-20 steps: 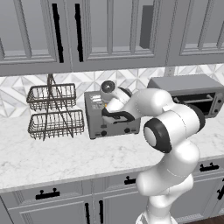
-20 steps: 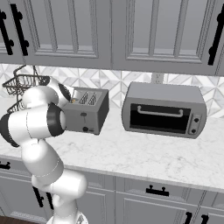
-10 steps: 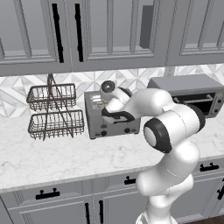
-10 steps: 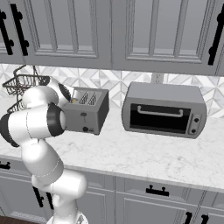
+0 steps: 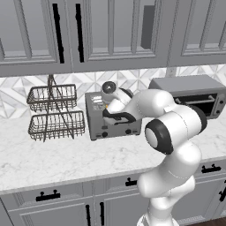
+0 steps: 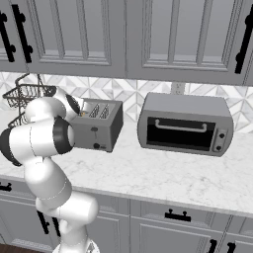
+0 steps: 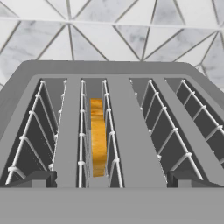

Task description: Start the toaster. Once the lever pops up, take the bread to the plate on the dining counter.

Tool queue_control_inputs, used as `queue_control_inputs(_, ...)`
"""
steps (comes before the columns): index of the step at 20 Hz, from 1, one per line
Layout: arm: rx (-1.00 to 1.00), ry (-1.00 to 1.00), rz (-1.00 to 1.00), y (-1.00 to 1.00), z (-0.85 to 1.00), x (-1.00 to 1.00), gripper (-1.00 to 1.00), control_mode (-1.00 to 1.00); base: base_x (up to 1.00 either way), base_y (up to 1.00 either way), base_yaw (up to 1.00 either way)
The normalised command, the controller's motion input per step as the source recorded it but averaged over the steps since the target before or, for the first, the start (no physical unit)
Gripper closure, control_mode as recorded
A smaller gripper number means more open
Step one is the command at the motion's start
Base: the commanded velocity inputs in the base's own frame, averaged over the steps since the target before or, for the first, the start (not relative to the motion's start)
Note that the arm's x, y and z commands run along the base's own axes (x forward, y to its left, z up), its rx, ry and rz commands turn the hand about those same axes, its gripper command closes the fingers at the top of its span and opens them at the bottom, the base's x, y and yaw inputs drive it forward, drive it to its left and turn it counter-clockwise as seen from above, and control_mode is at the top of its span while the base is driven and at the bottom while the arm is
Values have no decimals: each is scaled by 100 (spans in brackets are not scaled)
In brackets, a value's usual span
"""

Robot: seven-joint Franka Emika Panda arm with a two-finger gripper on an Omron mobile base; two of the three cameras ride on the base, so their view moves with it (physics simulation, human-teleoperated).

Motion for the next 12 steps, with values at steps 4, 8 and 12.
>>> queue_control_inputs(4, 0, 0, 0, 0, 0, 0, -100, -100, 0, 0, 0)
queue_control_inputs(8, 0, 0, 0, 0, 0, 0, -100, -100, 0, 0, 0)
queue_control_inputs(12, 0, 0, 0, 0, 0, 0, -100, -100, 0, 0, 0)
